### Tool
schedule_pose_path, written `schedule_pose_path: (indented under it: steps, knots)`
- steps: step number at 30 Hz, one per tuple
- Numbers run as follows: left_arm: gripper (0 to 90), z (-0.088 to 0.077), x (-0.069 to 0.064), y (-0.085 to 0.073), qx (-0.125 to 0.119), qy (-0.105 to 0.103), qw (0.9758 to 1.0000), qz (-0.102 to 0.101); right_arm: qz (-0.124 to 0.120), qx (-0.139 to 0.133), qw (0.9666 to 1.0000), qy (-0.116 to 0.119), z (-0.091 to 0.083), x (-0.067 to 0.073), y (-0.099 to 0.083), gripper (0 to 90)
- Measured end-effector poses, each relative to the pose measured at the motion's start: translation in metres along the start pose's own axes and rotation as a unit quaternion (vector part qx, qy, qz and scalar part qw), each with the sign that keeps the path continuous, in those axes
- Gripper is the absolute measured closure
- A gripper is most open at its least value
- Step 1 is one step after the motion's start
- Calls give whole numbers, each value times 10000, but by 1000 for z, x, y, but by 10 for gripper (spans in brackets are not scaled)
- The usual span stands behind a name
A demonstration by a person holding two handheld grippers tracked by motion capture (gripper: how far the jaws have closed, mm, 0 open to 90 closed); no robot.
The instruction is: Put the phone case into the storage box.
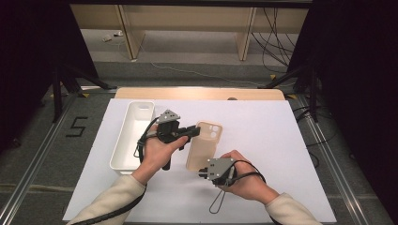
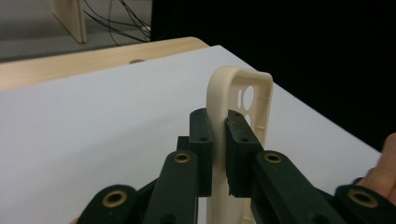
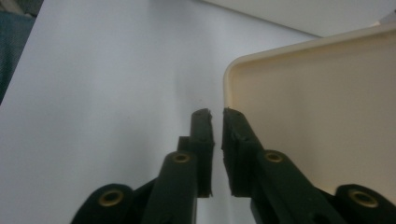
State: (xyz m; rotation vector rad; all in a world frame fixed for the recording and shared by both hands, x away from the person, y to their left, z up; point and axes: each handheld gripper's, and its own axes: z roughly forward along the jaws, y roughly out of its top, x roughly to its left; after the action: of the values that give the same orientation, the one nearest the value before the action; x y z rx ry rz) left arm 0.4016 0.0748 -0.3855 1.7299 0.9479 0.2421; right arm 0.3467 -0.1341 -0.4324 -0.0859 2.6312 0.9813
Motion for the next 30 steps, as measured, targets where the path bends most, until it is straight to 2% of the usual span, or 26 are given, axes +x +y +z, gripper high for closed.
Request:
schedule_pose_path:
  steps: [1, 7, 9, 13, 18, 30]
  knots:
    - [824, -1, 1, 0, -26, -11, 10000, -47, 105, -52, 9999, -30, -2, -1, -1, 761]
    - [824, -6, 5, 2, -106, 140, 9996, 205, 615, -252, 9974, -277, -9, -8, -5, 588]
    - [824, -8, 5, 2, -151, 192, 9994, 250, 827, -364, 9955, -283, -10, -10, -6, 528]
    - [823, -13, 7, 3, -221, 239, 9991, 268, 1267, -624, 9895, -301, -14, -12, -9, 407]
    - [823, -20, 10, 6, -302, 290, 9988, 242, 1480, -839, 9848, -358, -19, -13, -12, 317]
    - [823, -41, 10, 15, -511, 304, 9980, 234, 1869, -1291, 9725, -514, -37, -12, -25, 241]
